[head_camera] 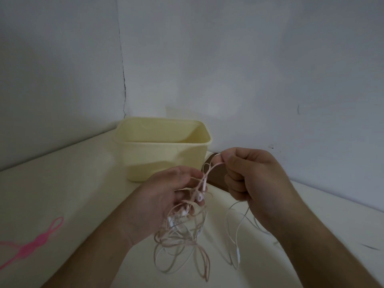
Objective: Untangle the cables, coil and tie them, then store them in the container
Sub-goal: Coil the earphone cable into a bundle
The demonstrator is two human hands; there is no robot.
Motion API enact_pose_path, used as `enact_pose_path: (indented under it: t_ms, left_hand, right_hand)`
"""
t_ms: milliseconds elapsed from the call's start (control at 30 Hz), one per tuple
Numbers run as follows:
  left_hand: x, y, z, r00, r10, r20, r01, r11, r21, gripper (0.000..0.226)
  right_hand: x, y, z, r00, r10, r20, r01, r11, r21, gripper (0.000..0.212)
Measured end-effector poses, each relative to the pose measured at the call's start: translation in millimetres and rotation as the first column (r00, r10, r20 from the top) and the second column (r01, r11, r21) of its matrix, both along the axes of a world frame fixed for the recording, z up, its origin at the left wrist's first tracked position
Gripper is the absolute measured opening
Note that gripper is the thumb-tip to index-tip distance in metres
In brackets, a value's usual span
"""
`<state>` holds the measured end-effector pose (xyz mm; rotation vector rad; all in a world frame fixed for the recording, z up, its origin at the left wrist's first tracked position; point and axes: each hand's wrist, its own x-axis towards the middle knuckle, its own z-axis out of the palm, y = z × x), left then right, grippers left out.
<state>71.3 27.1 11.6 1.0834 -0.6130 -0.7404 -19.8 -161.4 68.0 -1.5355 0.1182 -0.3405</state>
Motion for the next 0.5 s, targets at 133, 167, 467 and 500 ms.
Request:
enact_pose_path:
  t_ms: [133,167,467,500]
  left_hand:
    - [-3.1,-4.8,-3.1,0.973,0.174,0.150,-0.187,0.980,0.071,0.017]
    - [-3.5,-4.7,-3.3,0.971,0.159,0.177,-0.174,0.982,0.071,0.016]
    - [-5.4,-5.0,-0.9,0.972,0.105,0.212,-0.129,0.987,0.100,0.014]
    - [-6.3,-4.9,0.7,0.973,0.121,0.194,-0.139,0.987,0.082,0.014]
  right_hand:
    - [0.2,2.7,-0.9,1.000,0.018,0.005,-0.018,0.999,0.028,0.028]
    - [0.1,2.9,-1.2,1.000,0.030,0.003,-0.030,0.999,0.032,0.027]
    - [1.1,1.8,-0.1,0.998,0.060,-0.018,-0.060,0.998,0.021,0.029]
    - [1.6,0.9,-0.1,0.999,0.051,-0.019,-0.050,0.998,0.030,0.029]
